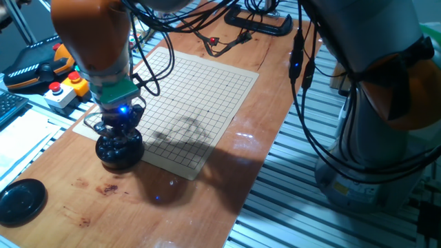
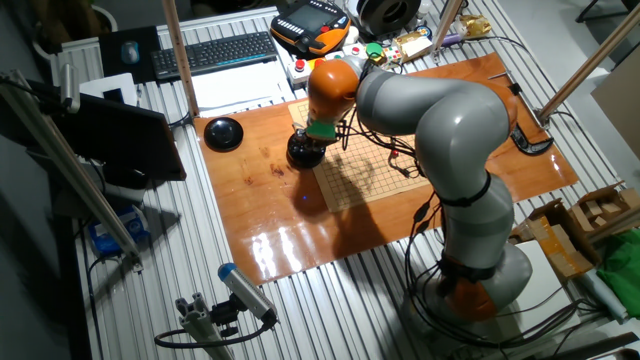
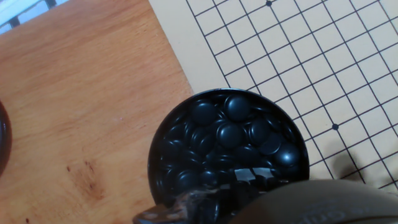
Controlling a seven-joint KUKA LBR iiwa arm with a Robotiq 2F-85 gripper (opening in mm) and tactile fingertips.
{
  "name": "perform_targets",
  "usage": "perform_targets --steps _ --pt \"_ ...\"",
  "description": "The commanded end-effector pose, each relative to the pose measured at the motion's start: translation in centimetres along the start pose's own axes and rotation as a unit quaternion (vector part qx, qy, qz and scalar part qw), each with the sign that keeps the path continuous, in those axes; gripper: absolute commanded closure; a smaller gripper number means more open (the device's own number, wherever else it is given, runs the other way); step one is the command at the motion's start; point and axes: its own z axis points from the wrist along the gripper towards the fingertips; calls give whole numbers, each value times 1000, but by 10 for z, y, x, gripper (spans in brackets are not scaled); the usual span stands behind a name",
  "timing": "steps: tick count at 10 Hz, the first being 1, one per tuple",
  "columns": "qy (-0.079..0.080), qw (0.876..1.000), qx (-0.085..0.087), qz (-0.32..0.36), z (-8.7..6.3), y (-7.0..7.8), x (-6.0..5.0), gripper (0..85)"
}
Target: Play the first move as black on the 3-4 point in the upper right corner of the Go board
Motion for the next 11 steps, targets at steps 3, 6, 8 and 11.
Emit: perform_targets --steps 3,6,8,11 --pt "2 1000 -2 -2 -6 -3 0 843" --pt "9 1000 -11 4 -12 -3 1 843" --pt "15 1000 -12 -3 -20 -2 2 843" --pt "9 999 -22 -30 -23 -2 5 843"
